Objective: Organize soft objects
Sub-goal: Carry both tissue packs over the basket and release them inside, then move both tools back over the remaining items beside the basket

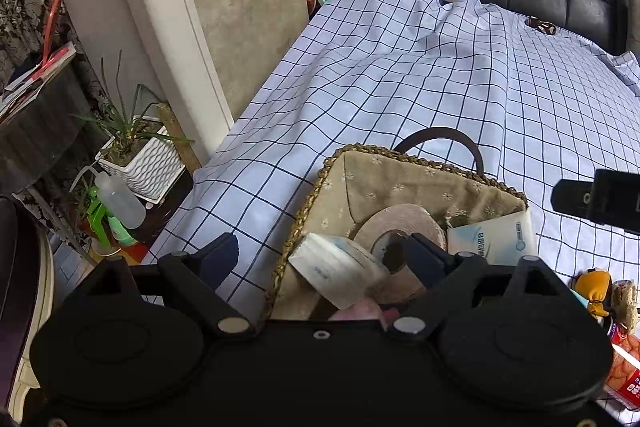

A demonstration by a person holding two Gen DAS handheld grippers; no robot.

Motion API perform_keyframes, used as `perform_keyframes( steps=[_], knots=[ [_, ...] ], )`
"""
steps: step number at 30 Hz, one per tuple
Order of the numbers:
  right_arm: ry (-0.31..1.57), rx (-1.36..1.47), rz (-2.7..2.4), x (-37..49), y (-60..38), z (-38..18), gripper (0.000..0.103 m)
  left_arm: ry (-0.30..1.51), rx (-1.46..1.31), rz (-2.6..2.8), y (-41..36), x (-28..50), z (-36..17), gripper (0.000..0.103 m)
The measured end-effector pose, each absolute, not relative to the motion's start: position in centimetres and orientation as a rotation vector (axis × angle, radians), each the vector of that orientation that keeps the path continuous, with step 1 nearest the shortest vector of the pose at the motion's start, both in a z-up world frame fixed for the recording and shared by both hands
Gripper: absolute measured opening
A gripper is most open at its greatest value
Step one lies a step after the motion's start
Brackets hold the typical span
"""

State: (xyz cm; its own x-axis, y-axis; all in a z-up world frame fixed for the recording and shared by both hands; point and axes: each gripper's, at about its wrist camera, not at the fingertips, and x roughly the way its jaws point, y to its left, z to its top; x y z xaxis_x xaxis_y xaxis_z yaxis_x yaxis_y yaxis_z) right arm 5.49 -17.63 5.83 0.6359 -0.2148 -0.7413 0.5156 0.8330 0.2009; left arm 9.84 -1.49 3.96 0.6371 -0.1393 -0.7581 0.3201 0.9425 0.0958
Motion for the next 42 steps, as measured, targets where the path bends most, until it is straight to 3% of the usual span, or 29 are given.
perform_keyframes(
  steps=[24,42],
  knots=[
    [0.834,0.390,-0.688,-3.6,-27.0,4.7,0.084,0.823,0.254,-0.407,-7.8,6.3,4.4,0.089],
    [0.956,0.482,-0.860,-11.5,-35.3,0.3,0.085,0.837,0.380,-0.552,-16.7,1.7,2.1,0.090]
  ],
)
